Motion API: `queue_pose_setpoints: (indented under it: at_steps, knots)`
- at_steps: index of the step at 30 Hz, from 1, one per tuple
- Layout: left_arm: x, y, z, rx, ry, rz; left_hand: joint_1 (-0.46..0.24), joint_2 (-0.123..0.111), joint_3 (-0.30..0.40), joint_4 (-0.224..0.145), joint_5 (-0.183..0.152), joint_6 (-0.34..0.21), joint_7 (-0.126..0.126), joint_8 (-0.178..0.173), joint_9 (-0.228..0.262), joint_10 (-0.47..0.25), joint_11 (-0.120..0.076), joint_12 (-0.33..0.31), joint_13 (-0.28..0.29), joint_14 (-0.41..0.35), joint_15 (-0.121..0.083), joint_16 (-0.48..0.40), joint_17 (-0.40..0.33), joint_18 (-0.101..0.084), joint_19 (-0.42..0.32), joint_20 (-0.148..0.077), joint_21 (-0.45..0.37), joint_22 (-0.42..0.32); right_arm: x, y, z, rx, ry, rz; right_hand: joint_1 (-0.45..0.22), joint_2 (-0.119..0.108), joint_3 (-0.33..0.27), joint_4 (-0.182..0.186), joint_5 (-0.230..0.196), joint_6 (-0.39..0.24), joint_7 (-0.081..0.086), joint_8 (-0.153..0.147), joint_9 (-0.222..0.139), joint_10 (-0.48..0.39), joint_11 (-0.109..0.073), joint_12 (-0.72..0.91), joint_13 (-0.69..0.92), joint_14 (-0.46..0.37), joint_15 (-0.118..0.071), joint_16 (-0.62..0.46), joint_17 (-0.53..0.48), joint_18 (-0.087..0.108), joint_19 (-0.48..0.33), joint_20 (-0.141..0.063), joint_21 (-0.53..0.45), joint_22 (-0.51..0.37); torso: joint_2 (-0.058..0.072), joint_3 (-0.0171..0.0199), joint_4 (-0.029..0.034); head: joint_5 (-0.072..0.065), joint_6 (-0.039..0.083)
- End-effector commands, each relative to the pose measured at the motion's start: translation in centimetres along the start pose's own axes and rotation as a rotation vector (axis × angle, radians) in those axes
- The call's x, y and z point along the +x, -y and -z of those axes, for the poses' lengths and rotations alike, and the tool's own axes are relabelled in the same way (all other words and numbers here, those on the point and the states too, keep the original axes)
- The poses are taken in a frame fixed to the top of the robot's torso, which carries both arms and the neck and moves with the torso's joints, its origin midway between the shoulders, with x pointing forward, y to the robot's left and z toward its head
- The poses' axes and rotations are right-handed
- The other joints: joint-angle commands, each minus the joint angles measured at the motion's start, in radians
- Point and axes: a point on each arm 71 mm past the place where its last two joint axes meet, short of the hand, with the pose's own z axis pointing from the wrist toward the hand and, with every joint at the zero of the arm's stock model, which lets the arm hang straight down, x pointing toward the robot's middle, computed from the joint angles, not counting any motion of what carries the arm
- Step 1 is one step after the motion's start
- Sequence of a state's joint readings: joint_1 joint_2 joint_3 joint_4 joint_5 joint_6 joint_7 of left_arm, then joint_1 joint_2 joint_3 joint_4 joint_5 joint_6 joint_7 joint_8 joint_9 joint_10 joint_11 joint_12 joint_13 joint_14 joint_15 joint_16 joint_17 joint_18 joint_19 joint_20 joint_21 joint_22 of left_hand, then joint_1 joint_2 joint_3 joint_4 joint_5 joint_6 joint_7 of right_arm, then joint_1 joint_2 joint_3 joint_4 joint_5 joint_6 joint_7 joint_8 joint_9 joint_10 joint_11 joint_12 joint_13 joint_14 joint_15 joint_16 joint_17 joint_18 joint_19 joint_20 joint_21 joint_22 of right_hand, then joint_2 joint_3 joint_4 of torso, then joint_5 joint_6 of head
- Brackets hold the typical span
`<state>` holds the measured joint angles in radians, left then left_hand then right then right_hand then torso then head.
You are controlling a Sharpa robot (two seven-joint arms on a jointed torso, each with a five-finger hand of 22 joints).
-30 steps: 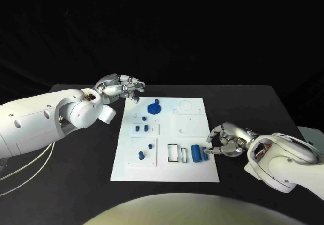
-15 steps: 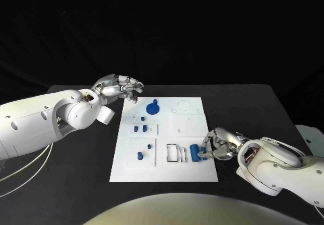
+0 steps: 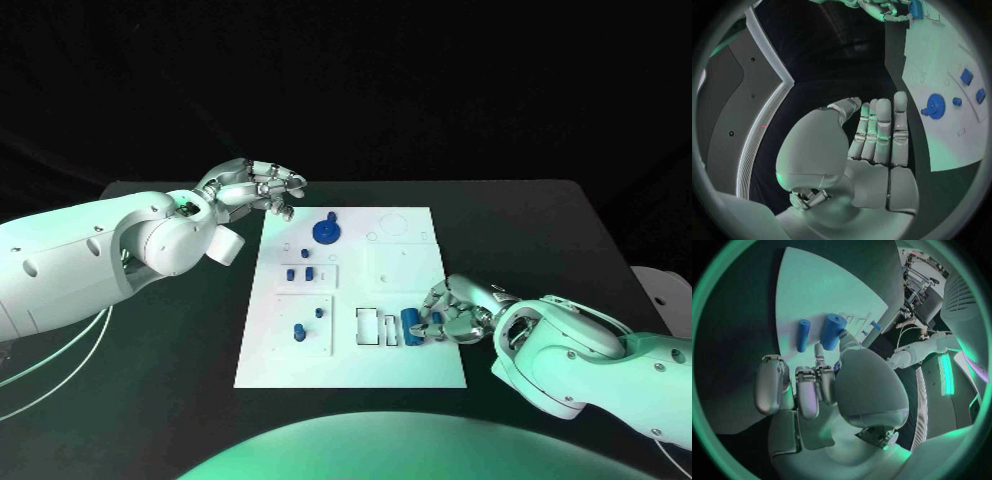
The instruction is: Assemble the parts on the task board
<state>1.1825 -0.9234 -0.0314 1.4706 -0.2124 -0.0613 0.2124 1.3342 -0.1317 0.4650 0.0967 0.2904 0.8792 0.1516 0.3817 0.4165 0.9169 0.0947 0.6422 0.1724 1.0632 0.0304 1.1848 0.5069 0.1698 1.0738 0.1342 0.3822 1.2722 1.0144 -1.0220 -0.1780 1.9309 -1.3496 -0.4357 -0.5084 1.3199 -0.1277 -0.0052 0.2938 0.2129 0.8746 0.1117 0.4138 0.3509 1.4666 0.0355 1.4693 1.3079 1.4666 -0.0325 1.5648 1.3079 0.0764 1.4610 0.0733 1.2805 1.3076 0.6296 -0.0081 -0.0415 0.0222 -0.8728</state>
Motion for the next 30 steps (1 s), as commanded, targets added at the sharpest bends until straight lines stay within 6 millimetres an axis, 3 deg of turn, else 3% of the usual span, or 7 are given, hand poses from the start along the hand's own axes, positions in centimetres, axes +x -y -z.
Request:
queue_pose_setpoints:
  at_steps: [1,20,25,30]
  knots:
    - [0.2,0.1,0.0,0.003,-0.019,0.009,-0.006,0.001,0.0,0.003,0.003,-0.006,-0.001,0.006,0.001,-0.007,-0.001,0.004,-0.001,-0.003,-0.002,-0.003,0.0,0.01,0.006,0.001,-0.003,-0.002,0.1,0.0,-0.1,0.003,0.004,0.004,-0.01,0.004,-0.003,-0.001,0.006,0.01,-0.003,-0.007,-0.001,0.011,-0.005,0.002,0.115,0.104,-0.004,0.006,0.263,-0.017,0.023,-0.004,0.002,0.159,-0.001,-0.0002,0.0003,0.005,0.0]
    - [0.2,0.1,0.1,-0.001,-0.021,0.01,-0.006,0.001,0.0,0.003,0.003,-0.006,-0.001,0.006,0.001,-0.007,-0.001,0.004,-0.001,-0.003,-0.002,-0.003,0.0,0.01,0.006,0.001,-0.003,-0.002,1.9,-0.1,-1.0,0.028,-0.084,0.038,-0.032,0.003,-0.01,-0.001,0.005,0.03,-0.007,-0.011,-0.006,0.013,-0.008,0.004,0.12,0.104,-0.007,0.006,0.263,-0.018,0.024,-0.007,0.006,0.162,-0.001,-0.0004,-0.0006,0.006,0.0]
    - [0.2,0.1,0.1,-0.002,-0.025,0.011,-0.006,0.001,0.0,0.003,0.004,-0.007,-0.001,0.007,0.002,-0.008,-0.001,0.004,-0.001,-0.003,-0.002,-0.003,0.0,0.01,0.006,0.0,-0.004,-0.002,2.3,-0.4,-1.1,0.029,-0.093,0.034,-0.021,0.005,-0.005,-0.003,0.014,0.04,-0.01,-0.012,-0.008,0.017,-0.011,0.006,0.125,0.104,-0.009,0.006,0.263,-0.019,0.025,-0.008,0.008,0.164,0.0,0.0001,0.0003,0.007,0.0]
    - [0.2,0.0,0.1,-0.004,-0.025,0.01,-0.006,0.001,0.0,0.003,0.004,-0.007,-0.001,0.007,0.002,-0.008,-0.001,0.004,-0.001,-0.003,-0.002,-0.003,0.0,0.01,0.006,0.0,-0.004,-0.002,2.3,-0.3,-1.1,0.046,-0.075,-0.035,-0.004,0.024,0.014,-0.004,0.056,0.079,-0.02,-0.012,-0.01,0.026,-0.02,0.013,0.138,0.104,-0.016,0.006,0.263,-0.021,0.029,-0.014,0.02,0.17,0.0,0.0001,-0.0003,0.011,0.0]
